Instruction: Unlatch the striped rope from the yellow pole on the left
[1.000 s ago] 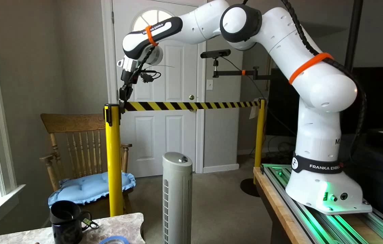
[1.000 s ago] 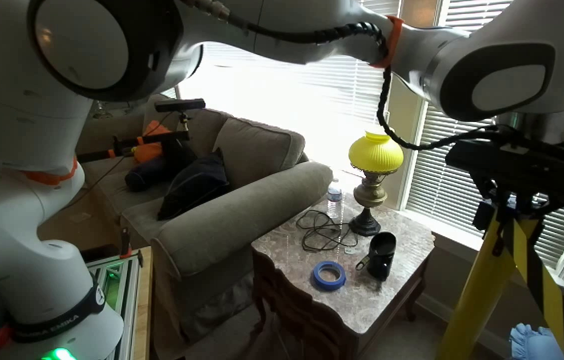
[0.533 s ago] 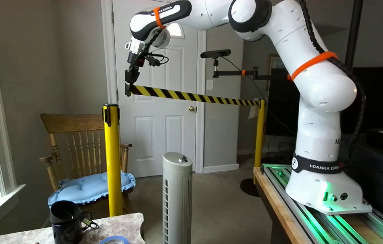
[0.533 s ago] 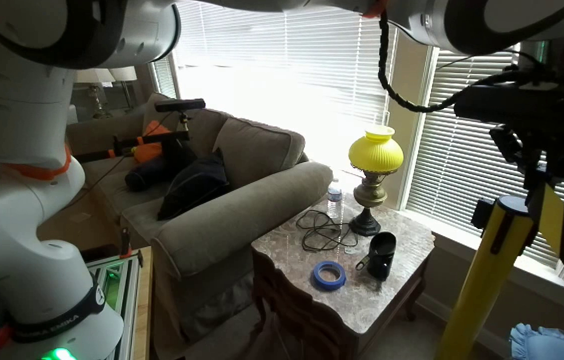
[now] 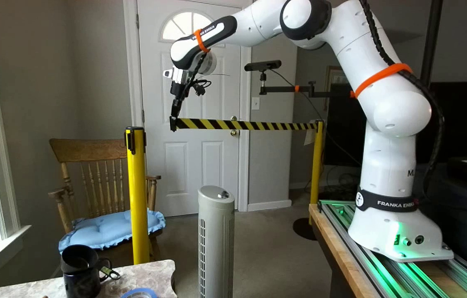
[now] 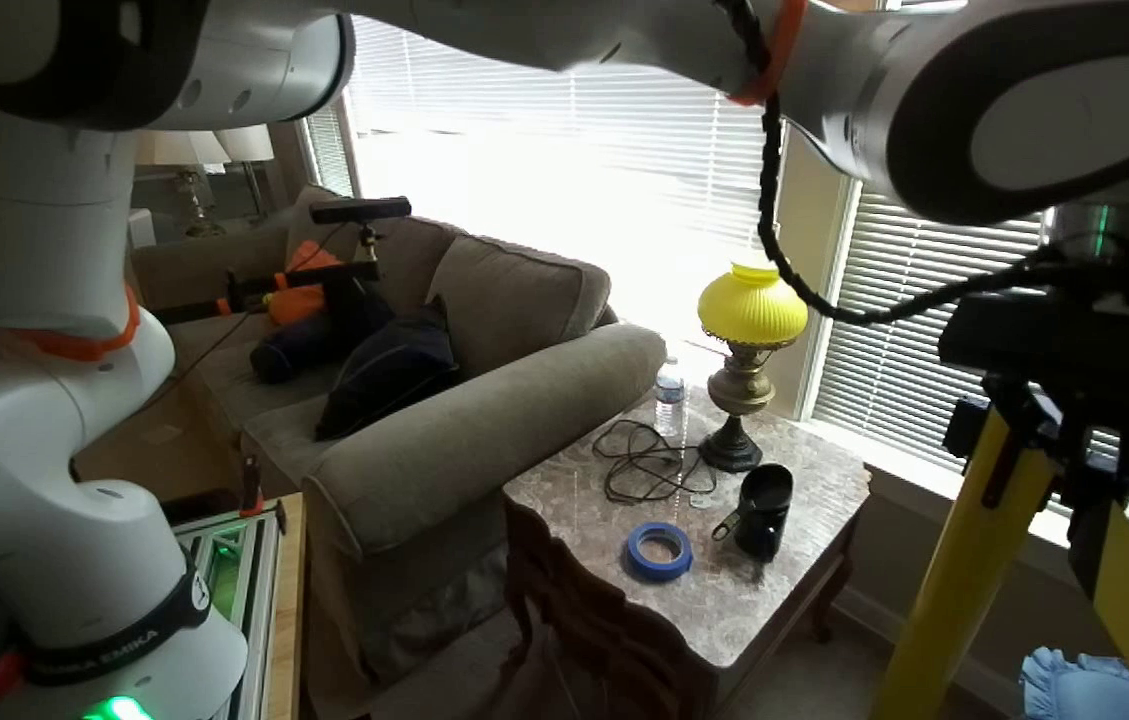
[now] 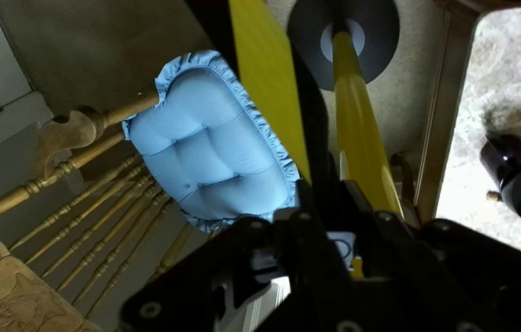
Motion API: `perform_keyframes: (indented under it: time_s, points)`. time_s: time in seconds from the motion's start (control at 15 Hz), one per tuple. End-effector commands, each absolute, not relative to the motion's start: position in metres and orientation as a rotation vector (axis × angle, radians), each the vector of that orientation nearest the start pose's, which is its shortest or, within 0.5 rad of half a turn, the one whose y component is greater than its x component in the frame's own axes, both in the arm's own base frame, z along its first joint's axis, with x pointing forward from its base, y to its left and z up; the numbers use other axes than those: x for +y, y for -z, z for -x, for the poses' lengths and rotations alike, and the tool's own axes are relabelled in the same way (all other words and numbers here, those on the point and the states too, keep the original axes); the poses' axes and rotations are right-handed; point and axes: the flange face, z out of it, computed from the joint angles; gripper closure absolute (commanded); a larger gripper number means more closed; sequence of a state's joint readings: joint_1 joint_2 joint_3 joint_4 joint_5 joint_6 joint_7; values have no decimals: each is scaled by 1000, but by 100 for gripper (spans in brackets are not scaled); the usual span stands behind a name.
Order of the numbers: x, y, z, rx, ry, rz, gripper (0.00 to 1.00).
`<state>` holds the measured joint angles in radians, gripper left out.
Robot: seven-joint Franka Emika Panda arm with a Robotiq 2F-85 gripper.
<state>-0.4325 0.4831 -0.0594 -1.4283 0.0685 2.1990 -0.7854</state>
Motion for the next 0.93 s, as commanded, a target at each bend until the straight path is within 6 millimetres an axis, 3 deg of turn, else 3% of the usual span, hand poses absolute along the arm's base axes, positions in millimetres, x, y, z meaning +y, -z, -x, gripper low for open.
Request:
perform_keyframes:
  time_s: [0.0, 0.2, 0.27, 0.33, 0.8, 0.87]
  points:
    - [-341, -404, -635, -618, 366, 3233, 95]
    - [-350, -376, -634, -698, 309, 3258, 93]
    - [-352, -371, -635, -724, 301, 3271, 86]
    - [-353, -367, -637, -749, 299, 3280, 95]
    - [-382, -336, -638, -853, 182, 3458, 95]
    - [-384, -331, -640, -845, 190, 3494, 72]
